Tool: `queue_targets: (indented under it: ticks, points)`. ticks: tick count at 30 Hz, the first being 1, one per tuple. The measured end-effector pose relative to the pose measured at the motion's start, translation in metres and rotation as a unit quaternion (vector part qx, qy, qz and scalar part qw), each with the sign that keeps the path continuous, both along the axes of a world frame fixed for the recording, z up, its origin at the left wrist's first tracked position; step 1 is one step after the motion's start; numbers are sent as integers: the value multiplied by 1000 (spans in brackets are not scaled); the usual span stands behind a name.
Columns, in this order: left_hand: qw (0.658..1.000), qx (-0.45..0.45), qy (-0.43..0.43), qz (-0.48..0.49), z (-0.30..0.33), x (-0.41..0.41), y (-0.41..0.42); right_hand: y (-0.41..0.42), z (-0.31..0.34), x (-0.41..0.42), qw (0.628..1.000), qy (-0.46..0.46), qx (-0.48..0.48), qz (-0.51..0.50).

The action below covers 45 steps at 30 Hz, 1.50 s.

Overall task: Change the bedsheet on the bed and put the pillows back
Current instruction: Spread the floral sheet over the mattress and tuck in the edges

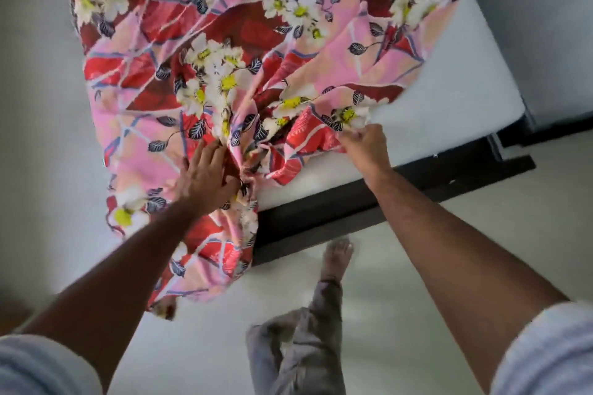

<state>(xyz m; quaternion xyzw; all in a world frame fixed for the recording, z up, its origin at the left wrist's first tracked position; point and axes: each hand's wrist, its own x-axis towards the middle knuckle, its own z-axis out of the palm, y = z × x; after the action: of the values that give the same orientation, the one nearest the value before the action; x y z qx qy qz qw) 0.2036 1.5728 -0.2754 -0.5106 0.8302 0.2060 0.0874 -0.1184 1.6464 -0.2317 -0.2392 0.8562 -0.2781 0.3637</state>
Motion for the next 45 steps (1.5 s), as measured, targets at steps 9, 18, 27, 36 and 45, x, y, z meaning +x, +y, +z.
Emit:
queue_targets:
  ticks: [9,18,27,36,45]
  points:
    - [991,-33,68,111,33,-64,21,-16,19,-62,977,-199,-75,21]
    - [992,-73,18,-105,43,-279,83,101,76,-306,828,-435,-239,-262]
    - [983,-34,53,-172,53,-423,122,143,84,-494,926,-376,14,-36]
    - [988,72,-102,-85,80,-522,130,200,78,-579,876,-474,-71,-49]
    - [993,-118,-9,19,77,-585,50,114,-45,-609,951,-169,178,187]
